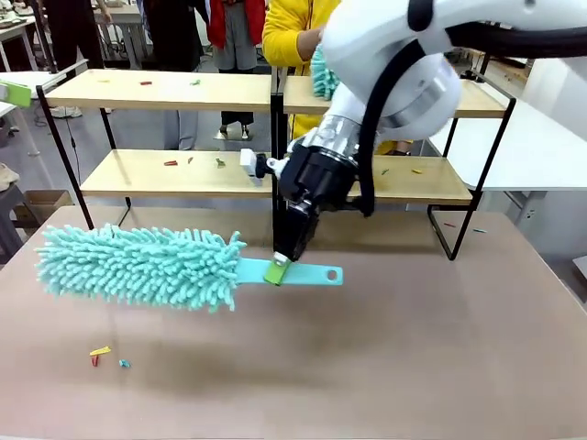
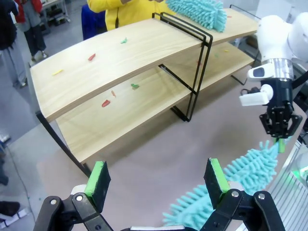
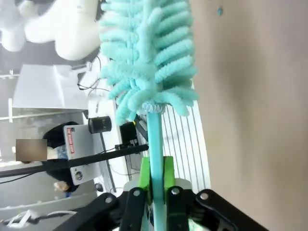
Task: Clean the shelves.
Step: Clean a randomly selected level of the Shelf with the Duster.
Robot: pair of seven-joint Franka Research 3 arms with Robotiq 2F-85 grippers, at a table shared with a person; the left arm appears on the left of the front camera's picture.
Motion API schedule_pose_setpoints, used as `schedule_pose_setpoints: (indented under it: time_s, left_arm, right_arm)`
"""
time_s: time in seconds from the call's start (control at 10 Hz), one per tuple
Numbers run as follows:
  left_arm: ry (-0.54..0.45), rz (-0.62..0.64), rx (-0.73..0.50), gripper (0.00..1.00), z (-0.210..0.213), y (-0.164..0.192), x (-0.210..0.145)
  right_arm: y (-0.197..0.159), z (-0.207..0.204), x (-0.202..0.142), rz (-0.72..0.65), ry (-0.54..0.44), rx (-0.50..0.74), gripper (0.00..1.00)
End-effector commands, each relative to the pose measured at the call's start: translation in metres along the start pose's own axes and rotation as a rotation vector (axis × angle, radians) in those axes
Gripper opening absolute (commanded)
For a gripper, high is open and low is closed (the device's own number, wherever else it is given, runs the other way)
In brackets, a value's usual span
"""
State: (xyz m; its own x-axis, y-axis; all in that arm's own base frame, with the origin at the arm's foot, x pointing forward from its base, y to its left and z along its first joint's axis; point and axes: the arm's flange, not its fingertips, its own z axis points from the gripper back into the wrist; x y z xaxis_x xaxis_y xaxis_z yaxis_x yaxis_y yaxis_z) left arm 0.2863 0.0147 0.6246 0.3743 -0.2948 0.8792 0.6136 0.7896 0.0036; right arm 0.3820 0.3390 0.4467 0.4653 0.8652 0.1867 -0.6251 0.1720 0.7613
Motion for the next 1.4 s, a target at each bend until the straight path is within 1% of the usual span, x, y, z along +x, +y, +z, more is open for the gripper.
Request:
schedule_pose_setpoints:
  time_s: [0.0, 0.1, 0.2, 0.3, 0.4, 0.6, 0.7, 0.8, 0.9, 1.0, 1.1, 1.2, 1.3]
  left_arm:
    - [-0.004, 0.003, -0.001, 1.00, 0.000, 0.000, 0.000]
    - [-0.004, 0.003, -0.001, 1.00, 0.000, 0.000, 0.000]
    - [-0.004, 0.003, -0.001, 1.00, 0.000, 0.000, 0.000]
    - [-0.004, 0.003, -0.001, 1.00, 0.000, 0.000, 0.000]
    - [-0.004, 0.003, -0.001, 1.00, 0.000, 0.000, 0.000]
    - [-0.004, 0.003, -0.001, 1.00, 0.000, 0.000, 0.000]
    - [-0.004, 0.003, -0.001, 1.00, 0.000, 0.000, 0.000]
    - [-0.004, 0.003, -0.001, 1.00, 0.000, 0.000, 0.000]
    - [-0.004, 0.003, -0.001, 1.00, 0.000, 0.000, 0.000]
    - [-0.004, 0.003, -0.001, 1.00, 0.000, 0.000, 0.000]
    - [-0.004, 0.003, -0.001, 1.00, 0.000, 0.000, 0.000]
    - [-0.004, 0.003, -0.001, 1.00, 0.000, 0.000, 0.000]
    - [-0.004, 0.003, -0.001, 1.00, 0.000, 0.000, 0.000]
  right_arm:
    - [0.031, -0.005, -0.059, 0.012, -0.020, 0.013, 0.02]
    - [0.043, -0.009, -0.086, -0.003, -0.027, 0.048, 0.02]
    - [0.058, -0.017, -0.113, -0.030, -0.125, 0.011, 0.02]
    - [0.064, -0.021, -0.124, -0.066, -0.197, -0.030, 0.02]
    - [0.038, -0.008, -0.081, -0.046, -0.028, 0.015, 0.02]
    - [0.038, -0.008, -0.081, -0.046, -0.028, 0.015, 0.02]
    - [0.051, -0.016, -0.109, -0.059, -0.073, 0.001, 0.12]
    - [0.047, 0.002, -0.102, -0.028, -0.123, -0.074, 0.12]
    - [0.054, 0.026, -0.115, 0.016, -0.168, -0.102, 0.12]
    - [0.075, 0.044, -0.140, 0.078, -0.163, -0.046, 0.12]
    - [0.094, 0.061, -0.163, 0.124, -0.159, -0.019, 0.12]
    - [0.118, 0.080, -0.189, 0.142, -0.134, -0.015, 0.12]
    - [0.142, 0.093, -0.208, 0.167, -0.147, -0.007, 0.12]
